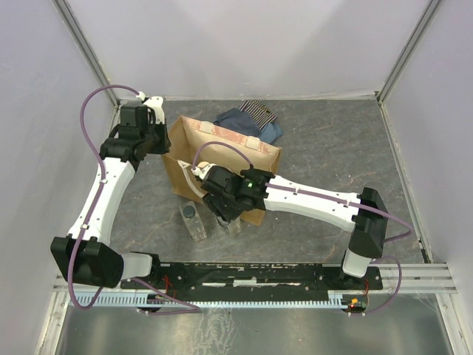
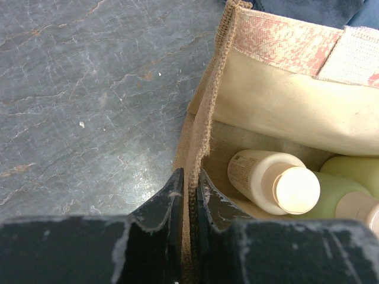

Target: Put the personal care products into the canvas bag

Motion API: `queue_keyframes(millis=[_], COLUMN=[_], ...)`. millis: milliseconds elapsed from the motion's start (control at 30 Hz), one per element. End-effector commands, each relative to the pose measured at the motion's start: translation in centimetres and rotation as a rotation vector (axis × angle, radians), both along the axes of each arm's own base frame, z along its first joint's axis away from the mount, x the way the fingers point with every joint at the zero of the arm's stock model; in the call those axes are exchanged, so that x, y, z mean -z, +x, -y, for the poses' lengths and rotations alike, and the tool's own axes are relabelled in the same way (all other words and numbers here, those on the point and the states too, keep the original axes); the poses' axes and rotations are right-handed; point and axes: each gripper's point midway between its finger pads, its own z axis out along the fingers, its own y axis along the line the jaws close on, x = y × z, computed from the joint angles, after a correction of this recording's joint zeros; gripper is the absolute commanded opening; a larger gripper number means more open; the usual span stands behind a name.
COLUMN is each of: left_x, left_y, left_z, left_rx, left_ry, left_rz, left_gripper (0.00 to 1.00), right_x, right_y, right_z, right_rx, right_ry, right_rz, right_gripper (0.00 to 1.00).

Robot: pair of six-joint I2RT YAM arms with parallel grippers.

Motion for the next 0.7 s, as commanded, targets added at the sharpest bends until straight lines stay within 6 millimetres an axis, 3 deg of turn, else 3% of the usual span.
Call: queue_keyframes(millis=[0, 67, 200, 367, 667], left_x=[-2.2, -2.1, -2.1, -2.1, -2.0], left_y=[1.0, 1.0, 1.1, 1.1, 1.1], left_z=[0.0, 0.0, 0.0, 0.0, 0.0], left_rx=[0.013, 0.013, 0.016, 0.015, 0.017], left_ry=[0.011, 0.010, 0.008, 0.010, 0.011], left_rz=[0.073, 0.071, 0.070, 0.070, 0.069], left_gripper=[0.17, 0.17, 0.17, 0.17, 0.17], right_x=[-0.2, 0.2, 1.0, 1.7, 3.2], right_y=[0.2, 0.2, 0.3, 0.4, 0.4], right_z=[-1.3, -1.1, -0.7, -0.9, -1.4], right_rx=[-0.019, -0.026, -0.043, -0.046, -0.059], right_ry=[0.041, 0.021, -0.030, -0.040, -0.063], right_rz=[-0.002, 0.001, 0.009, 0.012, -0.004], right_gripper=[0.49, 0.44, 0.44, 0.56, 0.66])
